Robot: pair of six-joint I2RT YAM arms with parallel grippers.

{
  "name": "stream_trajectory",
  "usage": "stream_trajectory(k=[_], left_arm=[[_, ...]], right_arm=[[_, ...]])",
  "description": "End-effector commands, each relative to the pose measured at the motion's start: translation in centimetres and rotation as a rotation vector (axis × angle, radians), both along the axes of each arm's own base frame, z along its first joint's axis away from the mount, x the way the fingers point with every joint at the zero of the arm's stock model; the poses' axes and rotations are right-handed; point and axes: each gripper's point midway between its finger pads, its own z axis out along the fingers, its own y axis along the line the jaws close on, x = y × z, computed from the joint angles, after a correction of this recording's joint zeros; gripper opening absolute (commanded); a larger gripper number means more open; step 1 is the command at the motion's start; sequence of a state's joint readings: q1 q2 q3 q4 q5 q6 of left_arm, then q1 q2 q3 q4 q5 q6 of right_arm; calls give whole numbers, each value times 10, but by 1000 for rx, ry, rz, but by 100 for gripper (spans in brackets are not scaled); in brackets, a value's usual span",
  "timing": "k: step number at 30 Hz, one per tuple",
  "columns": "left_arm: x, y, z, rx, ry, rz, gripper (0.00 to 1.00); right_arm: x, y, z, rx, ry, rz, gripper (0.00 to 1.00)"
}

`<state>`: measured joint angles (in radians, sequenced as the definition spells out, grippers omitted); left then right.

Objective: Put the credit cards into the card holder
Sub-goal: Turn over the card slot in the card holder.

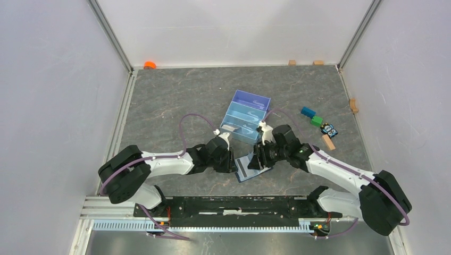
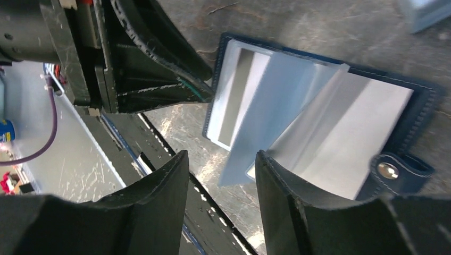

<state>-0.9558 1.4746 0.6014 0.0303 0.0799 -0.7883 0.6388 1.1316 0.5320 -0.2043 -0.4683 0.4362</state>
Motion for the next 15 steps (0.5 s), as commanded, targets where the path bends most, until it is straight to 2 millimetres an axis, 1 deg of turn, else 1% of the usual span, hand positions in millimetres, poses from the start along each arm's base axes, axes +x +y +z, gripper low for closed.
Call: stream_trajectory(k=[1, 2, 6, 10, 13, 15], left_arm=[[15, 1, 22, -25, -63, 31, 39], [17, 3, 24, -27, -71, 35, 40], [15, 23, 26, 7, -75, 62, 43], [13, 39, 30, 20, -86, 85, 47], [15, 45, 32, 24, -91, 101, 50], [18, 44, 35, 18, -98, 106, 51]], right_arm=[[-2, 25, 13, 64, -36, 68, 54], [-4, 29, 12, 65, -32, 78, 54], [-10, 39, 5, 65, -8, 99, 54], [-9, 46, 8, 64, -20, 105, 56], [0, 41, 11, 9, -56, 75, 57], [7, 36, 13, -25, -86, 51, 57]])
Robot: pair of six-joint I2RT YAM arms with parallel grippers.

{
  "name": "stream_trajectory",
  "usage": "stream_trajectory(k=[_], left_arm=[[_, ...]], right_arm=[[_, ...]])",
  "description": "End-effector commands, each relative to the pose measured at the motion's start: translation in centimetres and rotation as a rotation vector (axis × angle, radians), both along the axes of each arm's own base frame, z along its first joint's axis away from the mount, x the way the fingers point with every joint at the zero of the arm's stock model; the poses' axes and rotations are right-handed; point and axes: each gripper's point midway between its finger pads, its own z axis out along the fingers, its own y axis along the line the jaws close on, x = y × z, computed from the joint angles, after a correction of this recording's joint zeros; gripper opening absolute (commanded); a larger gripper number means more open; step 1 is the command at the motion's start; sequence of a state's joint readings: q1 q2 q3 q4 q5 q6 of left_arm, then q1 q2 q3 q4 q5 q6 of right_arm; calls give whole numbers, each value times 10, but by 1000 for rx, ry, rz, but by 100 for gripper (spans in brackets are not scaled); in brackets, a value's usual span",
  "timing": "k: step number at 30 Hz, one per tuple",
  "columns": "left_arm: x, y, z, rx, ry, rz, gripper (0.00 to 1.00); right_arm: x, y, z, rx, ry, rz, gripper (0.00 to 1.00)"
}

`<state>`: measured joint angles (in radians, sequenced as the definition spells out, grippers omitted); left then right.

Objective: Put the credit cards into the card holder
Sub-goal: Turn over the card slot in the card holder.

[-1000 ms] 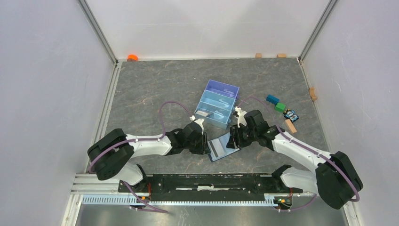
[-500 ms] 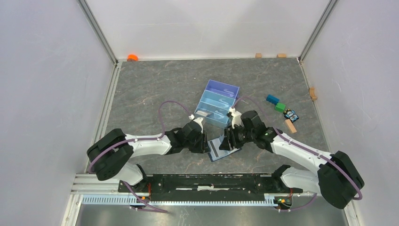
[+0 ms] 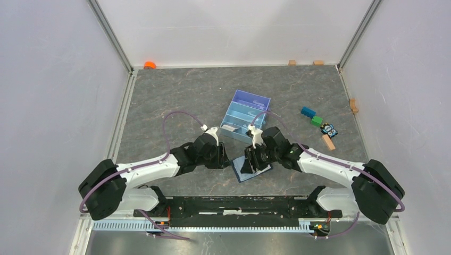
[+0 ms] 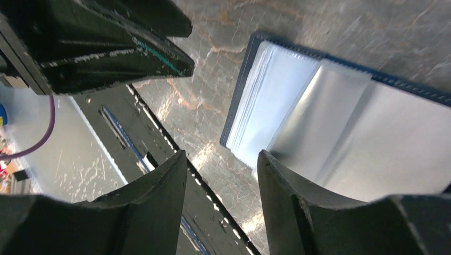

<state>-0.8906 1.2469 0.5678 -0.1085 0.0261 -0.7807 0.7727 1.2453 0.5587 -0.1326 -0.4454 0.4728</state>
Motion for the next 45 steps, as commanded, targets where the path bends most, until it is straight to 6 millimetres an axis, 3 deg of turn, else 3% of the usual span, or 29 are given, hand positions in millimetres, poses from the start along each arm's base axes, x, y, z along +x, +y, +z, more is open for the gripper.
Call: stream_trajectory(k=[1, 4, 8, 11, 17, 20, 28, 32, 39, 45], left_arm=[[6, 8, 0, 32, -31, 10, 51], [5, -3, 4, -4, -14, -22, 51], [5, -14, 4, -29, 4, -46, 52], [5, -17, 2, -32, 10, -53, 52], [6, -14, 0, -26, 3, -35, 52], [12, -2, 0, 3, -10, -1, 56], [32, 25, 7, 0, -3, 51, 74], [41, 41, 10, -1, -4, 89, 85], [48, 75, 11, 1, -9, 175, 96], [48, 90, 14, 6, -21, 207, 97]], right_arm=[[30, 1, 25, -31, -133, -69, 57], [44, -20, 18, -145, -175, -160, 60], [48, -46, -1, -290, -172, -220, 61], [52, -61, -4, -363, -190, -259, 61], [71, -79, 23, -392, -272, -313, 69], [84, -82, 37, -353, -289, -315, 74], [129, -26, 95, -180, -461, -105, 80], [146, 9, 105, -103, -498, 22, 80], [188, 57, 83, -174, -573, 133, 83], [205, 85, 51, -272, -581, 190, 84]])
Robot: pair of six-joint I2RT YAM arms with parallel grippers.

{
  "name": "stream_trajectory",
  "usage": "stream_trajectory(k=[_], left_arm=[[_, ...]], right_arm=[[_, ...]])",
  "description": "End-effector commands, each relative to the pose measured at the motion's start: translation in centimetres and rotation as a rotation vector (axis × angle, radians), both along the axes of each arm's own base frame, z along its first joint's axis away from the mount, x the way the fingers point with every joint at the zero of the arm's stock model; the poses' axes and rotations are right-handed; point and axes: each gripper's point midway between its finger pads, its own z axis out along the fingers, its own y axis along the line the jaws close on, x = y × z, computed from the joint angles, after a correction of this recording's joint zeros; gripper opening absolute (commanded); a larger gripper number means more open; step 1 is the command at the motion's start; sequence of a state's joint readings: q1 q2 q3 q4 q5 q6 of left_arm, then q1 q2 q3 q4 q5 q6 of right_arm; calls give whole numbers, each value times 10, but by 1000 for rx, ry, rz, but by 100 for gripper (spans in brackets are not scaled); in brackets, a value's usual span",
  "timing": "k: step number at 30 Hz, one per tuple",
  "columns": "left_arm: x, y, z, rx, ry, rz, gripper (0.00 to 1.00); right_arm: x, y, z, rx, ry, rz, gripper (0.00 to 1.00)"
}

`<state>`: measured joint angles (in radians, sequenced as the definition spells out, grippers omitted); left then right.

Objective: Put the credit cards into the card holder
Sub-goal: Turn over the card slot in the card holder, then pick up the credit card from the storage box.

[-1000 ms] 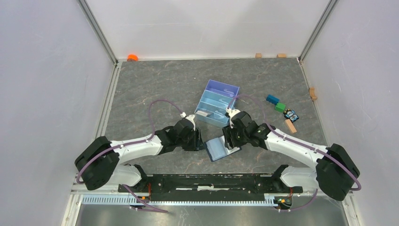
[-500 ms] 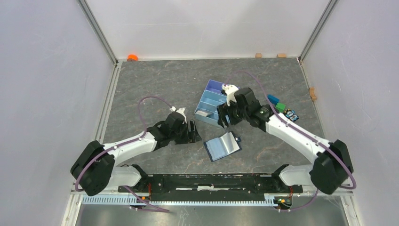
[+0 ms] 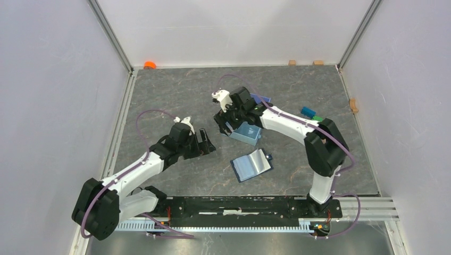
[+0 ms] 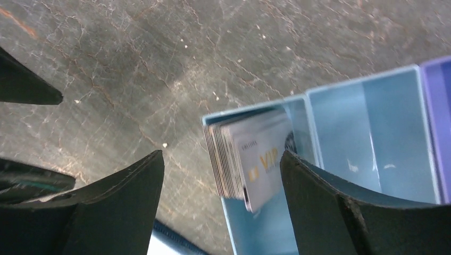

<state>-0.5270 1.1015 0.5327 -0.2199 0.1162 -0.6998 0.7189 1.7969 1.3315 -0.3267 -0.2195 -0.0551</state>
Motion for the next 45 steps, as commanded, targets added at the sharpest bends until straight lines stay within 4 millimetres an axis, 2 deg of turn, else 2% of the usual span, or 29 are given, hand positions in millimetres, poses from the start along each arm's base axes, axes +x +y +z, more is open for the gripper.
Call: stream_trajectory(k=[1, 4, 12, 16, 23, 28, 35, 39, 42, 45], left_arm=[[-5, 8, 3, 16, -22, -33, 97], [-6, 11, 5, 15, -27, -28, 97], [-6, 13, 4, 16, -28, -30, 97], [-7, 15, 2, 18, -30, -25, 97], [-7, 17, 2, 22, -35, -21, 98], [-7, 19, 0, 29, -33, -20, 98], [-7, 21, -2, 35, -28, -18, 98], [-6, 22, -3, 39, -26, -20, 98], [-6, 21, -3, 39, -24, -22, 98], [-6, 21, -4, 38, -18, -24, 98]], right_arm=[[19, 19, -1, -57, -88, 36, 84], [15, 18, -17, -118, -82, 37, 84], [-11, 18, -39, -189, -36, 87, 83], [-22, 20, -34, -198, -33, 106, 81], [-30, 27, -2, -128, -57, 110, 80], [-33, 31, 13, -87, -59, 120, 80], [-36, 30, 5, -100, -43, 130, 75], [-30, 25, 3, -126, -69, 105, 74], [-24, 20, 5, -147, -106, 83, 82], [-17, 14, -2, -192, -125, 72, 86]])
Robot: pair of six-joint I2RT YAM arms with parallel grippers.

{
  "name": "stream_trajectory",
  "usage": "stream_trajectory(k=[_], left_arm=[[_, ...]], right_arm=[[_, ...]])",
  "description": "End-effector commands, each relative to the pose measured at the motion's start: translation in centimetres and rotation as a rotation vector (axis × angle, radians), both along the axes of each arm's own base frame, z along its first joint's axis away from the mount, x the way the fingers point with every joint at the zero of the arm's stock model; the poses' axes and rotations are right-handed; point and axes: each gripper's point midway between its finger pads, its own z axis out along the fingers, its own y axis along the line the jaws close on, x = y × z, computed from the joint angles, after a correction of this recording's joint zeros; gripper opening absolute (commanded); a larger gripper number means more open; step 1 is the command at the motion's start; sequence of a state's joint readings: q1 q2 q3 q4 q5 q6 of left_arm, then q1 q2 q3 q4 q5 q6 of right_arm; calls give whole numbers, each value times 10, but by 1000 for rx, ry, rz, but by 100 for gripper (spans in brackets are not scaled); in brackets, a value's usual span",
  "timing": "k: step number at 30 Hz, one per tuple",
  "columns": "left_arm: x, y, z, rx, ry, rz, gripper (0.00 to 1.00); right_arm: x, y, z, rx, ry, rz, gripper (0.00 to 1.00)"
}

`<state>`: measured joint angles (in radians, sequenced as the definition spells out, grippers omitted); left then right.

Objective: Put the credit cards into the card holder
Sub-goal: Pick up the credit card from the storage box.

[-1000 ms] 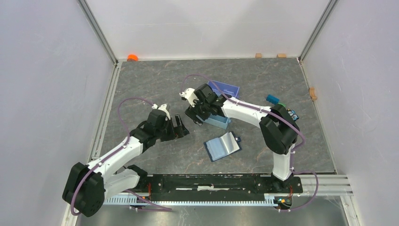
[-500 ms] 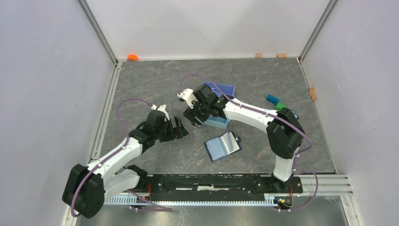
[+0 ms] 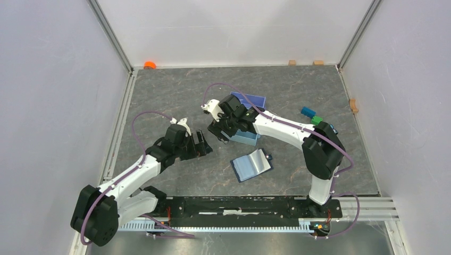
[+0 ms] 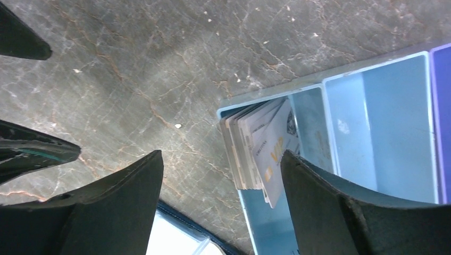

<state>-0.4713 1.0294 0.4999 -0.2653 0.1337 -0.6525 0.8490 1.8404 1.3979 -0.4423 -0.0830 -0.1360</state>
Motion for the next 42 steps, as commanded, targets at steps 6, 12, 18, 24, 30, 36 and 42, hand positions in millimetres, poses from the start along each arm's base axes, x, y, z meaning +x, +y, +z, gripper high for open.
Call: stream_trajectory(k=[6, 12, 18, 24, 30, 36, 42], left_arm=[[-1, 2, -5, 21, -2, -36, 98], [-1, 3, -6, 25, -1, -34, 98], [-1, 4, -6, 27, -3, -32, 98], [-1, 4, -7, 29, -1, -33, 98], [-1, 5, -8, 31, 0, -31, 98], [-2, 5, -9, 32, 2, -33, 98], [-2, 5, -9, 31, 3, -33, 98]], right_arm=[[21, -17, -17, -99, -69, -41, 87], [17, -21, -39, -98, -11, -15, 88], [2, -16, -37, -59, 35, 29, 84], [-6, -11, -11, -3, 27, 59, 81], [-11, -10, 0, 10, 33, 77, 79], [-11, -8, 3, 14, 27, 83, 74], [-8, -5, 13, 41, 5, 74, 69]])
